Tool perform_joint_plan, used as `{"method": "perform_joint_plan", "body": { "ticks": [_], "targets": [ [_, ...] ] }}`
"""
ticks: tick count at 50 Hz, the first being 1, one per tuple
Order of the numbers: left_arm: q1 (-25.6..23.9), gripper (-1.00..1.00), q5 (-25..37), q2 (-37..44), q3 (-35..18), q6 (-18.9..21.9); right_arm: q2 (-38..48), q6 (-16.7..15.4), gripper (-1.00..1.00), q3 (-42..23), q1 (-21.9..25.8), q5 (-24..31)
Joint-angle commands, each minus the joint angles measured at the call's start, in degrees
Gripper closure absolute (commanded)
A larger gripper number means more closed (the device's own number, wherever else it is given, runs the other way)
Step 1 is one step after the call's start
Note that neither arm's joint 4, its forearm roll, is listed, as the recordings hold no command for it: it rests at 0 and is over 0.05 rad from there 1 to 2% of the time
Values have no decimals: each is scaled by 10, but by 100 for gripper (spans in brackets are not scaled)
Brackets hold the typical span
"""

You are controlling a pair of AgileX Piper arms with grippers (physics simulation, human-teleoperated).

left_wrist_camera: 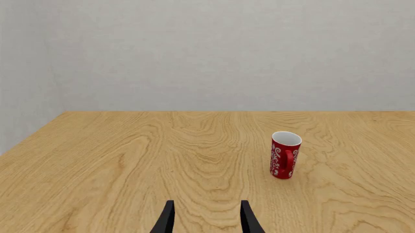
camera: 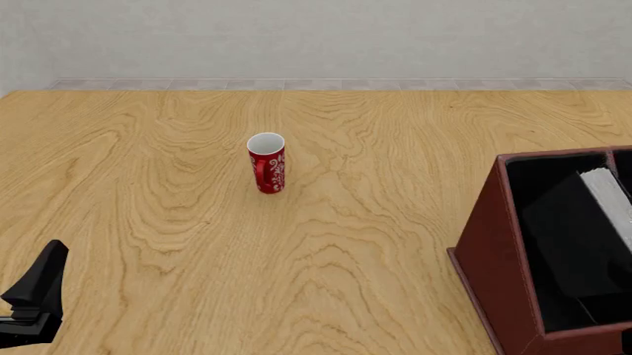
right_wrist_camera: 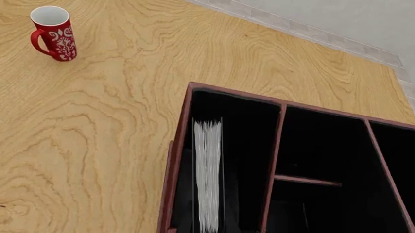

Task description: Pick up the book and place it in the left compartment of the caddy.

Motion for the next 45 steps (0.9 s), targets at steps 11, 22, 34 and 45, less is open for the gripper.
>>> {"method": "perform_joint_plan", "body": {
  "ticks": [11, 22, 34, 45],
  "targets": [
    [0, -100, 0, 0, 0, 0, -10, 22, 100, 22, -8, -13],
    [0, -100, 0, 0, 0, 0, -16, 29, 100, 39, -10, -20],
    [0, -100, 0, 0, 0, 0, -11, 31, 100, 53, -12, -38],
    [0, -100, 0, 0, 0, 0, -4, 37, 100, 69, -10, -56]
  ]
}}
